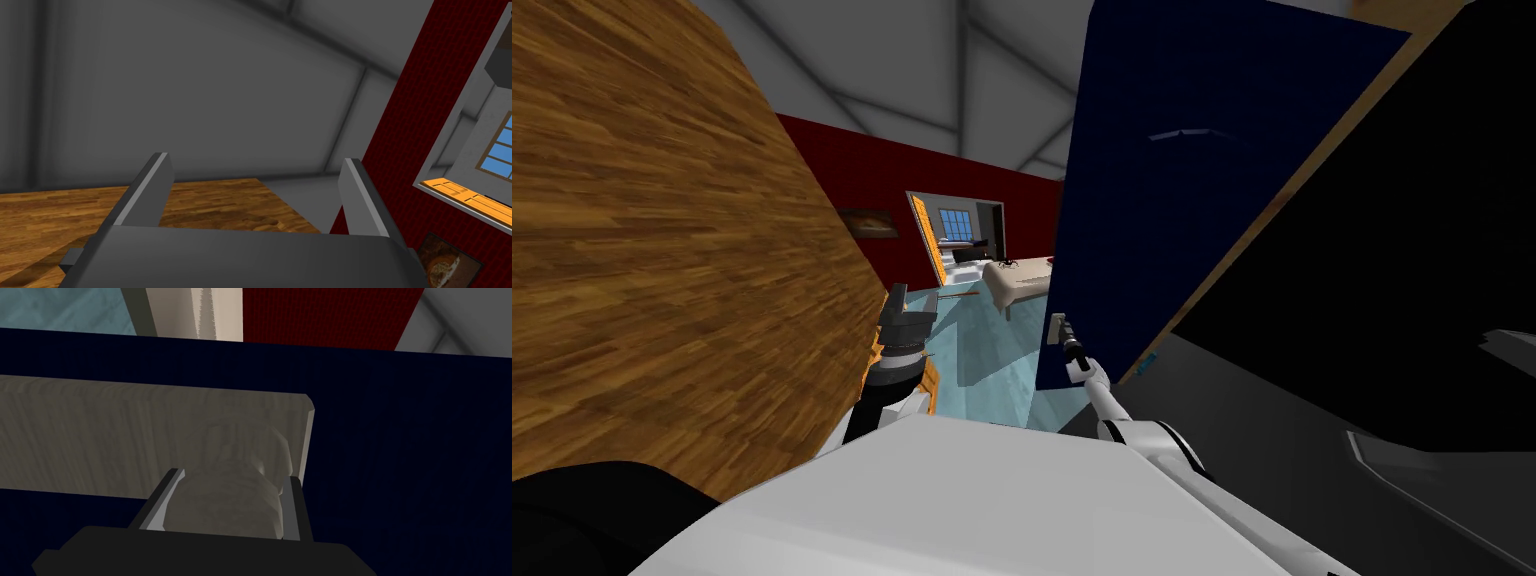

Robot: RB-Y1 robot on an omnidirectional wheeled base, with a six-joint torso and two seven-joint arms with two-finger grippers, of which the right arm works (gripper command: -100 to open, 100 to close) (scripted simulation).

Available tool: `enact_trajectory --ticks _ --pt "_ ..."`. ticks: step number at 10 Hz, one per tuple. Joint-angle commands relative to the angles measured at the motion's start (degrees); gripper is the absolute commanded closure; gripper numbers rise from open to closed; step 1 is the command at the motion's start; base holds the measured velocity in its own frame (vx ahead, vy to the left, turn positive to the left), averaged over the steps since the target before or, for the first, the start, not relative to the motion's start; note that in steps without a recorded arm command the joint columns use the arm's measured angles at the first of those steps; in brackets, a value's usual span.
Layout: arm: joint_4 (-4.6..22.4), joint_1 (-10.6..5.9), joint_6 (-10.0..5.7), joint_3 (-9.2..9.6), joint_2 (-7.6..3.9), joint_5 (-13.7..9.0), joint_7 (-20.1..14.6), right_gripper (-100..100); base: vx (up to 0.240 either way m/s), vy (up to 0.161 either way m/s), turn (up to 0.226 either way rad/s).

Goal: Push the door open

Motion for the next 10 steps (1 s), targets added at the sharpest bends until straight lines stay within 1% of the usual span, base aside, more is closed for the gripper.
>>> enact_trajectory --ticks 1,4,5,7,8,9,10 --pt "0.40 -0.57 -0.10 -1.79 -0.55 -0.81 1.36 100 0.143 0.122 -0.014" --pt "0.45 -0.48 0.62 -4.13 -0.36 -1.94 3.49 100 0.167 0.154 -0.051" --pt "0.45 -0.48 0.62 -4.13 -0.36 -1.94 3.49 100 0.116 0.098 -0.028" --pt "0.48 -0.44 0.95 -5.21 -0.28 -2.46 4.47 100 0.141 0.115 -0.023" --pt "0.19 -0.03 1.14 -4.87 -0.36 -2.28 4.12 100 0.065 0.046 -0.030" --pt "0.18 0.03 1.15 -5.83 -0.77 -2.61 4.49 100 0.134 0.023 -0.029" --pt "0.18 0.10 1.16 -6.18 -0.91 -2.72 4.61 100 0.210 0.048 -0.043"
